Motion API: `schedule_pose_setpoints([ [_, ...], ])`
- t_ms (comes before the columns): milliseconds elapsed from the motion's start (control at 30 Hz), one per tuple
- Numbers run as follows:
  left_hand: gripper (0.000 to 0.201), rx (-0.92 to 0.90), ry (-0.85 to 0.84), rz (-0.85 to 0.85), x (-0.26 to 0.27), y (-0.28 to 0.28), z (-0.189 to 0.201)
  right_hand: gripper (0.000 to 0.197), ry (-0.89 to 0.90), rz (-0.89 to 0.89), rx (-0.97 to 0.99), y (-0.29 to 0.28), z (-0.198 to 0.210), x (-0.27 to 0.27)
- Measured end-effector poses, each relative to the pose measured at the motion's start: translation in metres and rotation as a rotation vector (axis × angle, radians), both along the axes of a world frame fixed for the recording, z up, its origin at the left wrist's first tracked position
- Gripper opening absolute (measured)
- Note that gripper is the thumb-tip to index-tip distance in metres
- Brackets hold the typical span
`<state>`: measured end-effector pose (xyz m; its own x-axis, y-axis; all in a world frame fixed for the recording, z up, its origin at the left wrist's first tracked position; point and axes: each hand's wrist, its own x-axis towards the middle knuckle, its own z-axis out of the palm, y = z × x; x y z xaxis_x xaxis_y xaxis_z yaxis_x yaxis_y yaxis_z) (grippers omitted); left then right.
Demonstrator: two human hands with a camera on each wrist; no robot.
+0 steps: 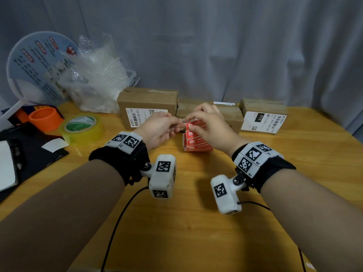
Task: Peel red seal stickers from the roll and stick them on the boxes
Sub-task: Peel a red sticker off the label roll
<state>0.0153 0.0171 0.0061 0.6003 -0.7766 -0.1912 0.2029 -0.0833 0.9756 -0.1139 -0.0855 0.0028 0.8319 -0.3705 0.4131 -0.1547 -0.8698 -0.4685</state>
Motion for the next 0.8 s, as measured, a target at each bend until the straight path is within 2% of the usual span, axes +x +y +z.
schedule_pose_setpoints([
  [133, 0.019, -0.109, 0.080, 0.044, -0.002, 0.000, -0.001, 0.011, -0.155, -0.108, 0.099, 0.004, -0.005, 0.000],
  [233, 0.027, -0.163, 0.077, 0.068, -0.007, -0.001, -0.003, 0.016, -0.140, -0.154, 0.234, 0.008, -0.008, 0.002],
  [400, 0.031, -0.205, -0.008, 0.106, -0.008, 0.000, -0.007, 0.019, -0.186, -0.193, 0.551, 0.010, -0.009, 0.005],
  [600, 0.035, -0.231, -0.102, 0.104, -0.011, -0.002, -0.009, 0.022, -0.180, -0.150, 0.912, 0.013, -0.003, 0.006],
  [800, 0.033, -0.219, -0.131, 0.112, -0.014, -0.004, -0.010, 0.019, -0.108, -0.176, 0.954, 0.008, -0.003, 0.005],
])
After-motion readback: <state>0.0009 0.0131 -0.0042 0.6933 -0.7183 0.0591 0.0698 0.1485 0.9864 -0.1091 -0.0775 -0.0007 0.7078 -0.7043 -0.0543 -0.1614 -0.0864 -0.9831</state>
